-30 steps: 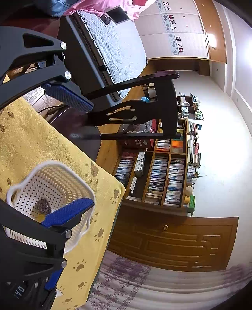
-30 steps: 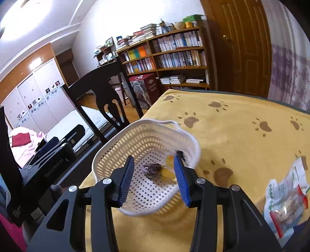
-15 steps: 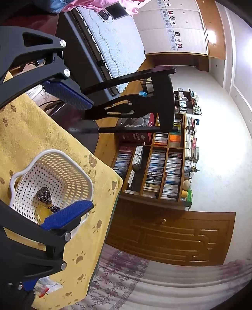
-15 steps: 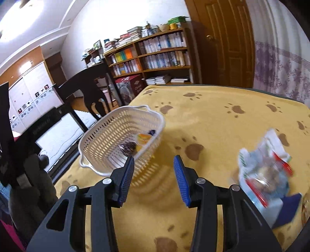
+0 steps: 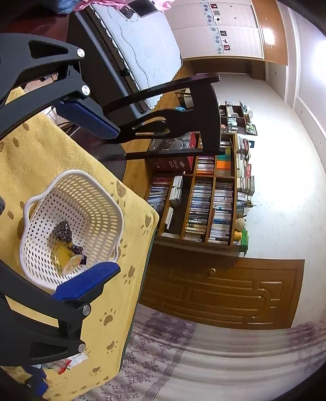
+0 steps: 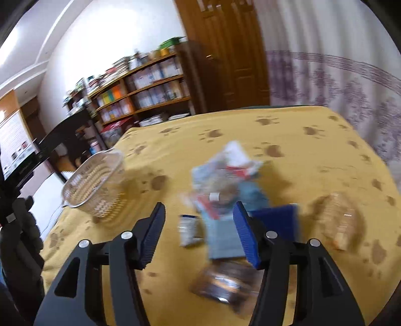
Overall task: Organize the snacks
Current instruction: 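Grasp the brown paper-wrapped pastry with the right tool, then grasp the red-edged clear packet with the left tool while the right tool holds the pastry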
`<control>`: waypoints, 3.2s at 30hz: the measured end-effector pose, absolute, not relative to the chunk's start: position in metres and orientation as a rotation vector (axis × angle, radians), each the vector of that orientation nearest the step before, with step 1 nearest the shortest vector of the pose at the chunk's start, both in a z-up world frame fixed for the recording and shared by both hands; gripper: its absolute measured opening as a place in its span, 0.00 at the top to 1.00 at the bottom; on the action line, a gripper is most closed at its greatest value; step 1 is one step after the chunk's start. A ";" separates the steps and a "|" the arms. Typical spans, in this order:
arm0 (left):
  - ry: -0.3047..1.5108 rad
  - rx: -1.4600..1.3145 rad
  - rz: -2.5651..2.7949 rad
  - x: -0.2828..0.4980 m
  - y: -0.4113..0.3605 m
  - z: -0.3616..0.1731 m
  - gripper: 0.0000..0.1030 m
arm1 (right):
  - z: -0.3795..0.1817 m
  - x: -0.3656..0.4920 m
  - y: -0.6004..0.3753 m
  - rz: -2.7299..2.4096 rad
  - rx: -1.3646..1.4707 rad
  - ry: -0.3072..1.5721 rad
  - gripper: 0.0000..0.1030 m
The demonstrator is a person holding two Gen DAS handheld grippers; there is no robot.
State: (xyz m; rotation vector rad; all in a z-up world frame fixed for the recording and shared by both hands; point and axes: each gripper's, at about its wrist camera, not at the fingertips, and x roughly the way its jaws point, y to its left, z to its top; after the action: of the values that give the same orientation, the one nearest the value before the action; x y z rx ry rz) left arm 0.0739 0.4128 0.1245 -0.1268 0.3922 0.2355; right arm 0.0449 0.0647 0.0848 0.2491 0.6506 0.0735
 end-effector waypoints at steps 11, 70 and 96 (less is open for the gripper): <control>0.362 -0.102 0.181 0.063 0.398 0.135 0.03 | 0.070 0.021 -0.039 -0.196 0.291 0.637 0.36; 0.448 0.243 -0.303 0.047 0.231 0.097 0.03 | 0.005 0.051 -0.072 -0.126 0.371 0.752 0.47; 0.687 0.176 -0.609 0.128 0.147 0.017 0.59 | 0.001 0.054 -0.063 -0.078 0.320 0.800 0.36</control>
State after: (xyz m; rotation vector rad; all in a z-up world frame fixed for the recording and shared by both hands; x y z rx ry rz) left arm 0.1279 0.1471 0.0175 0.1763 0.6868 -0.6087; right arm 0.0540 -0.0631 0.0011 0.3200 0.8002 -0.0781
